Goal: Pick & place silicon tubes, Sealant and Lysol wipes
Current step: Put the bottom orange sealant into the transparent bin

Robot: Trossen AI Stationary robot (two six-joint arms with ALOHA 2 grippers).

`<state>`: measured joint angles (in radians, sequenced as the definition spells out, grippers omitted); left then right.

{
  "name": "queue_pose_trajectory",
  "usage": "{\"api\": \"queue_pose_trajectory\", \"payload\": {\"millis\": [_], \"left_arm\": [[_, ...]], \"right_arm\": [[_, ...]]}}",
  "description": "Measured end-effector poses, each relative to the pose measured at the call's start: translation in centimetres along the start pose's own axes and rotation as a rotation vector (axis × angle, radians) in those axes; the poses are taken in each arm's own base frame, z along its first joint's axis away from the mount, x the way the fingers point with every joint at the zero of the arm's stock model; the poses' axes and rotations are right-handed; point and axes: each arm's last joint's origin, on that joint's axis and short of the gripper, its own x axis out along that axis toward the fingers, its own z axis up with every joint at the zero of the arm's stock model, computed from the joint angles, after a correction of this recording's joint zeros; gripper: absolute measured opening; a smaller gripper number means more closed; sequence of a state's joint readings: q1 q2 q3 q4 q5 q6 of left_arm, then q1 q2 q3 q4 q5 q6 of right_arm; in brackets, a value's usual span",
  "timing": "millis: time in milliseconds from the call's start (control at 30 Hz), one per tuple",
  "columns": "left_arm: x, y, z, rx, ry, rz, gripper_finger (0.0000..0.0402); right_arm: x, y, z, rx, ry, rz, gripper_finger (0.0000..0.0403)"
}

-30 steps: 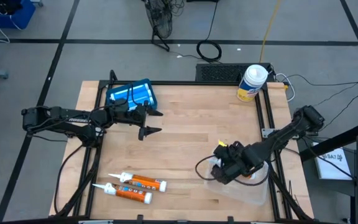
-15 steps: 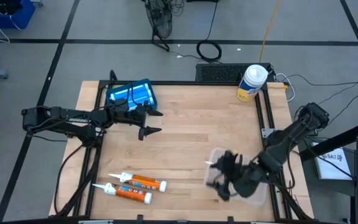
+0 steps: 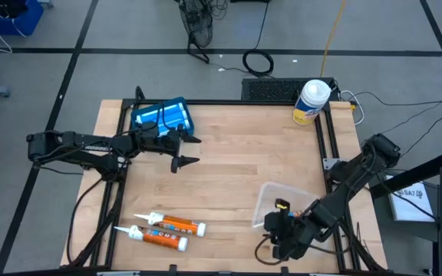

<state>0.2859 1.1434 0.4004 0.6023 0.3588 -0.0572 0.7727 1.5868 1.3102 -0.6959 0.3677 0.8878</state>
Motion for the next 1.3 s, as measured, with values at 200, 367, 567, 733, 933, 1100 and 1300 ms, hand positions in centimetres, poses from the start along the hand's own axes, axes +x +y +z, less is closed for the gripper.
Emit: {"api": "queue_pose_trajectory", "payload": {"millis": [200, 367, 567, 733, 933, 1100, 1300], "left_arm": [[0.0, 0.0, 0.0, 0.000, 0.000, -0.001, 0.0365], [0.0, 0.0, 0.0, 0.000, 0.000, -0.001, 0.0365], [0.0, 0.0, 0.0, 0.000, 0.000, 0.000, 0.0365], [0.0, 0.0, 0.0, 0.000, 0.000, 0.000, 0.0365], [0.0, 0.0, 0.0, 0.000, 0.000, 0.000, 0.0365], [0.0, 0.0, 0.0, 0.000, 0.000, 0.000, 0.0365], [0.0, 0.0, 0.0, 0.000, 0.000, 0.000, 0.0365]], "right_arm": [[0.3, 0.3, -0.1, 0.045, 0.039, 0.033, 0.0019], [0.5, 0.5, 0.3, 0.036, 0.013, 0.068, 0.0017], [-0.1, 0.8, 0.8, 0.001, -0.039, 0.120, 0.0003], [-0.8, 0.7, 1.3, -0.036, -0.104, 0.119, 0.0001], [-1.1, -0.5, 2.2, -0.025, -0.182, 0.014, 0.0000], [-0.4, -1.8, 3.1, -0.017, -0.172, -0.041, 0.0000], [-0.2, -1.7, 5.3, -0.086, -0.313, 0.001, 0.0000]]}}
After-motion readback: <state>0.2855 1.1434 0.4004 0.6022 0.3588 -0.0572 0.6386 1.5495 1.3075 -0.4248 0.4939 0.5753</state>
